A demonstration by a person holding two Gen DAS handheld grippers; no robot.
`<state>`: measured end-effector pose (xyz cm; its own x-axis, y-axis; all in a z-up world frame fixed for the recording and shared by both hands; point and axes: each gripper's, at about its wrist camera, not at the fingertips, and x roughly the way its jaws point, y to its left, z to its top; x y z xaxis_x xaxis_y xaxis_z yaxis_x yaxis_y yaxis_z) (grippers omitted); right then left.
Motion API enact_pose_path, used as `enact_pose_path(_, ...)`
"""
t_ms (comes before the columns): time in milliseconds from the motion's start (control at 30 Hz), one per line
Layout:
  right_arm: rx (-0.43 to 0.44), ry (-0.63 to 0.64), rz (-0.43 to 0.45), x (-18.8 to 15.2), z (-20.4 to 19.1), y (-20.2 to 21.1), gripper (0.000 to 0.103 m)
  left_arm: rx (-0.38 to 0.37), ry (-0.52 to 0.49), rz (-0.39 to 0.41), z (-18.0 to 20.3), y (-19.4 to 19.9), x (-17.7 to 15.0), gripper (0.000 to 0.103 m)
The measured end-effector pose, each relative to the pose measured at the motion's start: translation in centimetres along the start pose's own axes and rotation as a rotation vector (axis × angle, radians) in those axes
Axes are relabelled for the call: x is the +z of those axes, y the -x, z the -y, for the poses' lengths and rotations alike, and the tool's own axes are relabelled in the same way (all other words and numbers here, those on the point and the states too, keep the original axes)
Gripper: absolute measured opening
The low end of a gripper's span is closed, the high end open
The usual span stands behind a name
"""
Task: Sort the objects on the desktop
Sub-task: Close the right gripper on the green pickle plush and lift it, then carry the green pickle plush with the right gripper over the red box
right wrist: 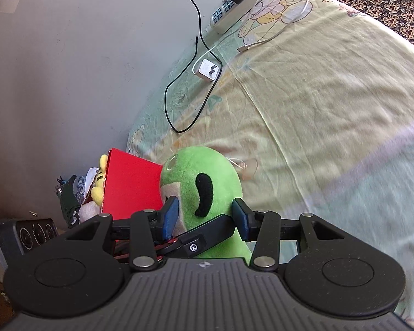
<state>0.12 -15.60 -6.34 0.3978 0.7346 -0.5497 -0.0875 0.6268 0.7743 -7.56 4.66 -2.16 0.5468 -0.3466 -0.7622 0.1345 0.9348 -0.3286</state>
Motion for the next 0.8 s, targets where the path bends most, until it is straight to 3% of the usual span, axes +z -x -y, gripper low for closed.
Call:
enact_pose_path(267,-0.004,-0.026,0.065,-5.3,-4.6,1.1,0.048,-0.033,-0.075,0.07,-2.5,6.6,-2.3,0.073)
enact_pose_path(567,0.042,0.042,0.169,-8.9,-11.0,1.0,0.048,-0.059,-0.154,0.188,-5.2,13.2,-2.2,0.073)
enact_pose_path(667,0.057,0.079,0.202,-9.5,-12.9,1.0,0.048,-0.041,-0.166,0.232,-6.2,15.1,-2.0,0.073)
enact_pose_path(800,0.1,0.138,0.221,-9.9,-15.3,0.3,0.048,0.035,-0.164,0.308,-8.5,17.4,-1.9,0.073)
